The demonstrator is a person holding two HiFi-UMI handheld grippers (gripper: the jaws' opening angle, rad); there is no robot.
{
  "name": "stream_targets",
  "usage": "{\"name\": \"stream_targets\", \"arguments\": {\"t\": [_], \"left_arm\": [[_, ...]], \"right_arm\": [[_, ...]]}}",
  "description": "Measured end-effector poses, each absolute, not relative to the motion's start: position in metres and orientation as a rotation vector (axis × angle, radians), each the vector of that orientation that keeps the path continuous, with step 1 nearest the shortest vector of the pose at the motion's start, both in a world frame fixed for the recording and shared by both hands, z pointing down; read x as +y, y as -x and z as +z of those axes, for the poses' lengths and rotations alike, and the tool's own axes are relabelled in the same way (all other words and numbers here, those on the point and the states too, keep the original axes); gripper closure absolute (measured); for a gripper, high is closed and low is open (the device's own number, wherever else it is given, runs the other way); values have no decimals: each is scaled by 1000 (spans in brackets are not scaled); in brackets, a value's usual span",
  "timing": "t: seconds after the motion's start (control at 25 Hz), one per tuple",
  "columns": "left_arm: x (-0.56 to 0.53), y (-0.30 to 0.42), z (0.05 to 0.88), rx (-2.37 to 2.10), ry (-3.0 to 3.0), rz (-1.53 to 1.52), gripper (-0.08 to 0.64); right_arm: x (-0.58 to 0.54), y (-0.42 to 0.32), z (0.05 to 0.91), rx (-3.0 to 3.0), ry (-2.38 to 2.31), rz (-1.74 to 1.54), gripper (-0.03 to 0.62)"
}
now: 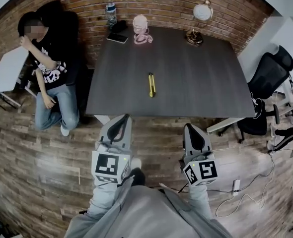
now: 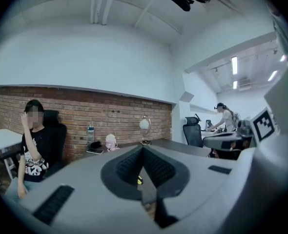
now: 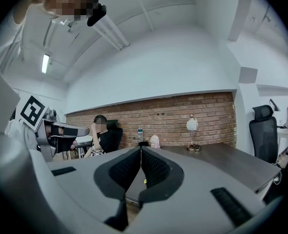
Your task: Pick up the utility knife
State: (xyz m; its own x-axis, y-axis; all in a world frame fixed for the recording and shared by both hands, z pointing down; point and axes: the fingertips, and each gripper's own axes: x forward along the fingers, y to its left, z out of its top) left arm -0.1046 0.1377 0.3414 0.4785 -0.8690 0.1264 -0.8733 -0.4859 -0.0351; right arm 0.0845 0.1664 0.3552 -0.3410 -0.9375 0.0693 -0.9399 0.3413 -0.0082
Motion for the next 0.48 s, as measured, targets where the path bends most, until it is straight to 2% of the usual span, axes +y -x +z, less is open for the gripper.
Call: {"name": "stream_targets", "arguments": {"t": [0.48], "left_arm": [[63,113,357,-1462,-2706,210,541]], "right_arm": [[105,-76,364,-2445,-1880,114,574]]}}
